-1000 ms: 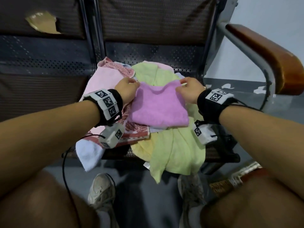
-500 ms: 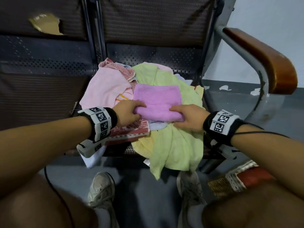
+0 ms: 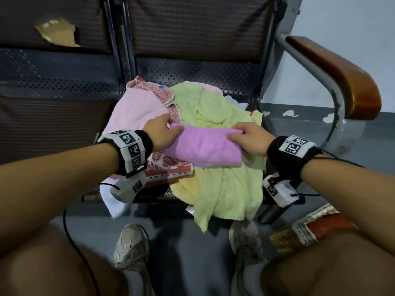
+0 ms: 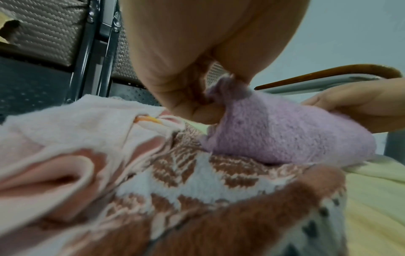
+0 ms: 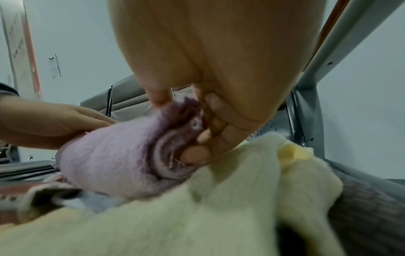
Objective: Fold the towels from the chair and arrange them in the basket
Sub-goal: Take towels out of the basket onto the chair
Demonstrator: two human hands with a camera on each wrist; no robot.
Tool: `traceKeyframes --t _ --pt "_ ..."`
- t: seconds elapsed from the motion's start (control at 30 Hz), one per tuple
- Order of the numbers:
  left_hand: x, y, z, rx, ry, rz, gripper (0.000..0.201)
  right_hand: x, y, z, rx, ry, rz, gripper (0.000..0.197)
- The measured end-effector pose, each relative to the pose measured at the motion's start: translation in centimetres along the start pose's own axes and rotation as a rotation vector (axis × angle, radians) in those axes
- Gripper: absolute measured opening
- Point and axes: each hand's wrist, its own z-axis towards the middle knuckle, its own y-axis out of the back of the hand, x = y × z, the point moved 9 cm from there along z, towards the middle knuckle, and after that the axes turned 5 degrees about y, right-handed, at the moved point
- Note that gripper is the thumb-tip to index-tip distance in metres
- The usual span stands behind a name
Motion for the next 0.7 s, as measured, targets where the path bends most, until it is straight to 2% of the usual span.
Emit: traceKeyframes --t 0.07,0.13,0.2,0.27,0.37,0.43,0.5,0.6,0.67,0.7 --pt "1.2 -0.7 0.4 0.057 0.119 0.106 0.051 -0.8 -0.3 0.5 -0.025 -0.040 -0.112 0.017" --pt "2.3 -1.7 0.2 0.160 0.248 0.056 0.070 -1.1 0.0 0.8 -0.060 -0.066 -0.180 0.017" --pt "2.5 -2.8 -0.4 0.261 0.349 -0.140 0.072 -1.2 -0.1 1.1 -0.051 -0.083 -0.230 0.020" --pt "2.0 -3.2 -0.7 0.305 0.389 -0.280 0.063 -1.5 -0.3 1.1 -0.027 -0.103 -0.275 0.023" --pt "0.3 -3.2 -0.8 0.274 0.359 -0.447 0.054 -1.8 -0.2 0.7 -0.008 -0.142 -0.307 0.022" --pt "-1.4 -2.3 -0.9 0.199 0.285 -0.592 0.047 -1.1 0.4 0.5 -0.022 -0.122 -0.300 0.032" --pt "-3.5 -1.3 -1.3 0.159 0.193 -0.734 0.042 0.7 1.1 0.1 -0.057 -0.040 -0.181 0.053" --pt "-6.4 0.0 -2.5 0.195 0.064 -0.858 0.034 4.7 1.3 -1.1 -0.080 0.086 0.131 0.080" --pt "-7.8 0.9 -3.4 0.209 -0.025 -0.902 0.034 6.7 1.2 -1.8 -0.081 0.104 0.261 0.082" --pt "-8.3 1.4 -3.9 0.199 -0.059 -0.926 0.033 7.4 1.2 -2.1 -0.080 0.103 0.274 0.073"
